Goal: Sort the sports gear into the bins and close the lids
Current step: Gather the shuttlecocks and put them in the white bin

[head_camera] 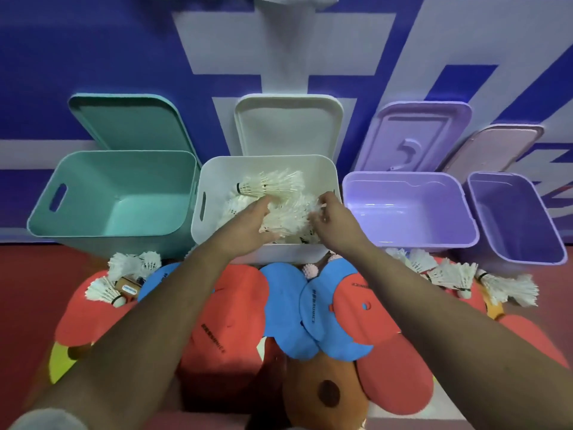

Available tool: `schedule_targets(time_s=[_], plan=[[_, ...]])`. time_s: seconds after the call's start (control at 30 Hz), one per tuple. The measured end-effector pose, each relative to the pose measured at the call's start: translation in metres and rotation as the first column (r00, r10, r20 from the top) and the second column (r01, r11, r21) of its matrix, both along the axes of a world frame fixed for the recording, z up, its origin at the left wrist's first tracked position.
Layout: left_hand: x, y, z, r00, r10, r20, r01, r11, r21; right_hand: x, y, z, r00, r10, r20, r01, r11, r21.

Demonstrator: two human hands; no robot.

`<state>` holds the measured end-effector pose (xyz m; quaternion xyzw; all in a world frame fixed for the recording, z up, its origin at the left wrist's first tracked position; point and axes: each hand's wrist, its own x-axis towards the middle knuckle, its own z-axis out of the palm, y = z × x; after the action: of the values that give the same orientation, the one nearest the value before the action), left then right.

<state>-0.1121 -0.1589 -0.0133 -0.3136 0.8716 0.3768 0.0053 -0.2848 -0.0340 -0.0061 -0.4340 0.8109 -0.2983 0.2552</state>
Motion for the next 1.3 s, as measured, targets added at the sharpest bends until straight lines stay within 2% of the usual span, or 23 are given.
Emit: schedule_targets(time_s=[0.1,0.2,0.37,0.5,0.6,0.67,0.73,0.8,0.87,1.07,1.13,1.2,1.3], plan=[[-0.009,-0.013,-0.018,0.996,-0.064,0.057,0.064,0.998,-0.014,-0.007,-0.006,-0.017,1.000,0.015,0.006,-0.016,0.985,0.170],[-0.016,-0.018,-0.040,0.981,-0.149,0.122,0.159,0.984,-0.077,-0.010,-0.014,-0.031,0.991,0.118,-0.065,-0.093,0.950,0.299],[-0.022,-0.022,-0.056,0.998,-0.059,0.013,0.060,0.991,-0.120,-0.009,-0.021,-0.052,0.951,0.213,-0.223,-0.130,0.933,0.336],[-0.020,-0.014,-0.058,0.997,-0.075,0.012,0.076,0.974,-0.215,-0.008,-0.016,-0.050,0.933,0.222,-0.282,-0.149,0.955,0.258],[-0.012,-0.004,-0.052,0.998,0.002,0.066,0.016,0.966,-0.259,-0.008,0.001,-0.037,0.947,0.166,-0.277,-0.130,0.981,0.143],[-0.008,0.009,-0.043,0.993,0.083,-0.080,-0.104,0.946,-0.308,-0.011,0.020,-0.024,0.977,0.084,-0.195,-0.088,0.996,-0.013],[-0.008,0.031,-0.031,0.956,0.130,-0.262,-0.199,0.946,-0.256,-0.015,0.042,-0.013,0.998,-0.001,-0.068,-0.009,0.988,-0.153],[-0.017,0.060,-0.019,0.929,0.134,-0.344,-0.207,0.960,-0.186,-0.025,0.072,-0.011,0.999,-0.051,0.013,0.053,0.978,-0.202],[-0.033,0.091,-0.012,0.925,0.134,-0.355,-0.190,0.973,-0.128,-0.040,0.107,-0.015,0.997,-0.078,0.016,0.079,0.980,-0.182],[-0.091,0.167,-0.033,0.970,0.088,-0.227,-0.093,0.996,-0.011,-0.102,0.195,-0.045,0.973,-0.125,-0.195,0.127,0.992,-0.006],[-0.110,0.191,-0.046,0.983,0.076,-0.167,-0.080,0.997,-0.016,-0.117,0.216,-0.056,0.964,-0.139,-0.228,0.154,0.987,0.047],[-0.128,0.209,-0.063,0.996,0.074,-0.048,-0.076,0.996,-0.046,-0.126,0.229,-0.065,0.972,-0.136,-0.193,0.157,0.983,0.094],[-0.151,0.225,-0.081,0.983,0.142,0.118,-0.141,0.990,-0.011,-0.128,0.238,-0.073,0.991,-0.098,-0.093,0.112,0.979,0.168]])
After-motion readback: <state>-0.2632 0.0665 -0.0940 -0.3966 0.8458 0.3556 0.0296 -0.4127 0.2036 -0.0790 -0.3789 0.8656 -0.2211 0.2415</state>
